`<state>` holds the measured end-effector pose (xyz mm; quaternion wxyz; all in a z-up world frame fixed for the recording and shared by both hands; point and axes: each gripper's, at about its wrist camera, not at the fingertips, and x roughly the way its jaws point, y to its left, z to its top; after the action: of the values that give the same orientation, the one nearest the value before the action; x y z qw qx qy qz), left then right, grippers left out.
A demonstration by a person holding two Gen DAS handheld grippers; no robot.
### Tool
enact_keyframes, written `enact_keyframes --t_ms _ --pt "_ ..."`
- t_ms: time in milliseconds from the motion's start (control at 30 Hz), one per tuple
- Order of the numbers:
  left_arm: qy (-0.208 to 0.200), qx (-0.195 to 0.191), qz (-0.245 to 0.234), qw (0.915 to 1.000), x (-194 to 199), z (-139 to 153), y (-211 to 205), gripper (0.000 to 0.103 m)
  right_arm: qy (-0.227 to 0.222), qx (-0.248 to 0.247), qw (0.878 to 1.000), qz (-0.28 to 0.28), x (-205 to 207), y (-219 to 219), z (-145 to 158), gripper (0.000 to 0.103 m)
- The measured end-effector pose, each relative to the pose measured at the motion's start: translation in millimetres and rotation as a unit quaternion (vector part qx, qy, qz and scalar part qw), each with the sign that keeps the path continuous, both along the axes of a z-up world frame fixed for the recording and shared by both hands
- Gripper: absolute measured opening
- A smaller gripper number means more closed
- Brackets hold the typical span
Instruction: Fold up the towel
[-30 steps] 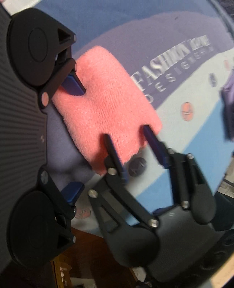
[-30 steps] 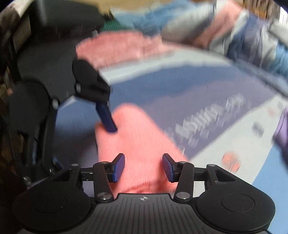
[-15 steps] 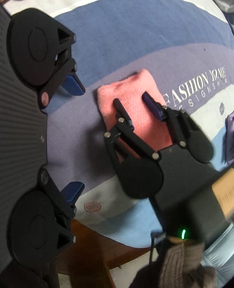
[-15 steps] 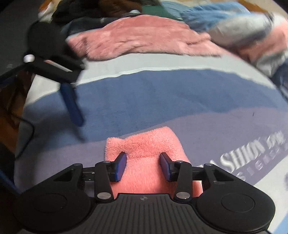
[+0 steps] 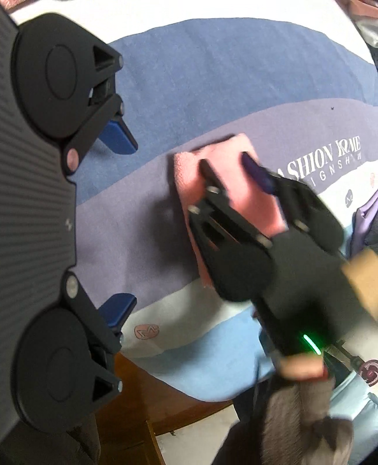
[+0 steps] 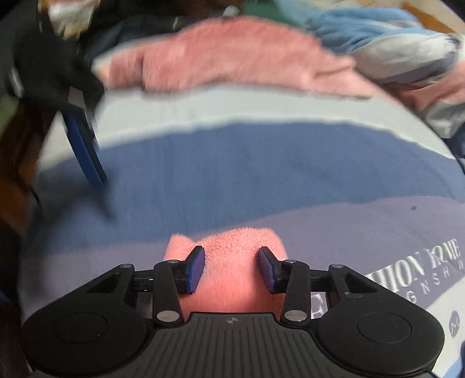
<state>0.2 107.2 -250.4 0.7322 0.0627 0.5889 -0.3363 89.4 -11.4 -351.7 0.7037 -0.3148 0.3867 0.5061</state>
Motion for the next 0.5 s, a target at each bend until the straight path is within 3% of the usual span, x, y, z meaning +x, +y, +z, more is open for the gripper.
enact_keyframes --t_ms 233,400,500 --pt "0.0 0.009 0.0 1.0 -5 -6 -2 0.103 0.001 0.016 1.0 -0.014 1 -5 15 0.041" --pt "0.004 0.009 -0.003 0.9999 -6 -15 -5 0.103 -0.018 0.065 0.994 -0.082 -14 -27 47 0.041" --pt "0.005 0.012 -0.012 0.9998 -7 -20 -10 0.103 -0.011 0.037 0.995 -0.095 -27 -35 31 0.042"
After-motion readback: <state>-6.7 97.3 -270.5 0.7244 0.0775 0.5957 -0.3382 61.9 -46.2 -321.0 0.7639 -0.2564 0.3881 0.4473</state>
